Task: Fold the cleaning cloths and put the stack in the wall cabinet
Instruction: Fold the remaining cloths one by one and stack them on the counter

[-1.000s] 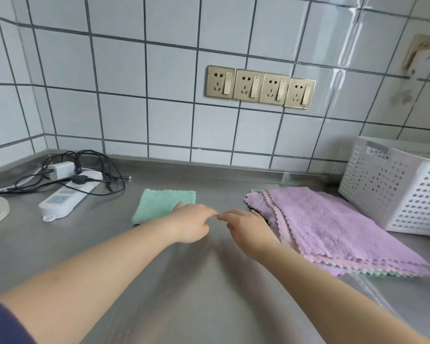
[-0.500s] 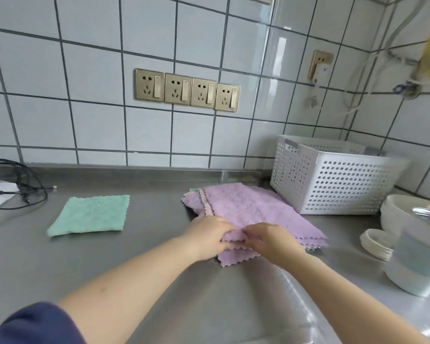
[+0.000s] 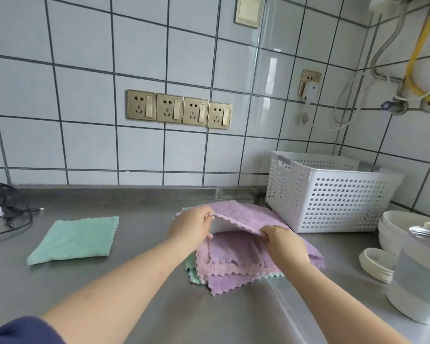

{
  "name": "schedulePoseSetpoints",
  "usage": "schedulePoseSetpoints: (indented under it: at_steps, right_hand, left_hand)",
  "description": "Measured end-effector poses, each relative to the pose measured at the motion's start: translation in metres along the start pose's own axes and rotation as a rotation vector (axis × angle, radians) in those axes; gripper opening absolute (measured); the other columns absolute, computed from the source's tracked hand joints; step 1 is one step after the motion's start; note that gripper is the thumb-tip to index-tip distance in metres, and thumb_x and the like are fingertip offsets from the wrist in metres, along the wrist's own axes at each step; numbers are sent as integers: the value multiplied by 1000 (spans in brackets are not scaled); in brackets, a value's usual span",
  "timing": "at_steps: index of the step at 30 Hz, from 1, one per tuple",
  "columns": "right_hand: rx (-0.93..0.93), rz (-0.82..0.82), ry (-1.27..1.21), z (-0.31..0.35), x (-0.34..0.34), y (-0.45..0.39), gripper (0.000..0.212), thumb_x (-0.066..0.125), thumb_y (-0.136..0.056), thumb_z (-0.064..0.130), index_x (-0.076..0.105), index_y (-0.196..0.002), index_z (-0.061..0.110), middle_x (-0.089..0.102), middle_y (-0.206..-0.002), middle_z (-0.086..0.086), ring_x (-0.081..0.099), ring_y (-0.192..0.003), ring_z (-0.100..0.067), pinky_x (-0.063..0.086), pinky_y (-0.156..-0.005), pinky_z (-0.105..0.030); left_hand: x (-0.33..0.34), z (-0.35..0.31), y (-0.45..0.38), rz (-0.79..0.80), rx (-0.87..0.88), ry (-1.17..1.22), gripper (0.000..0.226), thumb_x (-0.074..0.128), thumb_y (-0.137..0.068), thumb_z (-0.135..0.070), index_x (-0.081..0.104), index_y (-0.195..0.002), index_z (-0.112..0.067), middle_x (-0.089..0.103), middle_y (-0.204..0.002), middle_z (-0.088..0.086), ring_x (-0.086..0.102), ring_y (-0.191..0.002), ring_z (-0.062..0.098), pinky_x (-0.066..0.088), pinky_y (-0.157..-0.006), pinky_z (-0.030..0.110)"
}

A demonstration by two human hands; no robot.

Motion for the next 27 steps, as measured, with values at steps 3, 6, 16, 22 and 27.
schedulePoseSetpoints:
  at_steps: [3, 6, 16, 22, 27]
  right_hand:
    - [37, -31, 43, -15, -12, -13, 21, 44, -90, 15, 61, -98, 25, 67, -98, -1, 55, -79, -28, 35, -61, -29]
    - [35, -87, 51, -21, -24, -23, 20, 45, -91, 13, 61, -98, 21, 69, -89, -3, 59, -73, -28, 40, -58, -30]
    - [-194, -159, -236, 18, -46, 11, 24, 55, -91, 15, 67, -109, 25, 71, -104, 9, 65, -94, -15, 48, -74, -26]
    - [-352, 21, -314, 53, -32, 65, 17, 56, -92, 24, 68, -104, 25, 68, -102, 10, 64, -94, -12, 48, -78, -26]
    - [-410, 216, -288, 80, -25, 112, 13, 49, -89, 23, 63, -89, 21, 63, -91, 3, 59, -85, -17, 46, -76, -31]
  left_hand:
    - [-20, 4, -13, -90, -15, 105, 20, 41, -95, -20, 55, -85, -30, 69, -84, -6, 70, -80, 8, 53, -72, 31]
    - [-48, 7, -21, -185, 12, -12, 20, 43, -95, -20, 62, -100, -21, 70, -90, 0, 64, -87, 22, 47, -70, 31]
    - [-112, 45, 44, -275, 93, -68, 15, 50, -93, -20, 63, -96, -24, 70, -77, -9, 62, -76, 17, 47, -66, 30]
    - [-124, 70, 135, -320, 174, -256, 31, 38, -83, -37, 67, -79, -25, 53, -58, -16, 58, -61, 15, 44, -76, 31]
    - [-125, 97, 197, -135, 17, -72, 17, 47, -94, -25, 53, -80, -34, 52, -57, -7, 46, -57, 10, 38, -71, 16]
Point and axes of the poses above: each hand's wrist, its own y-axis away from the middle knuckle, its own x-axis out of the palm, z = x × y, the point moved 7 cm from there along -y, towards the middle knuckle
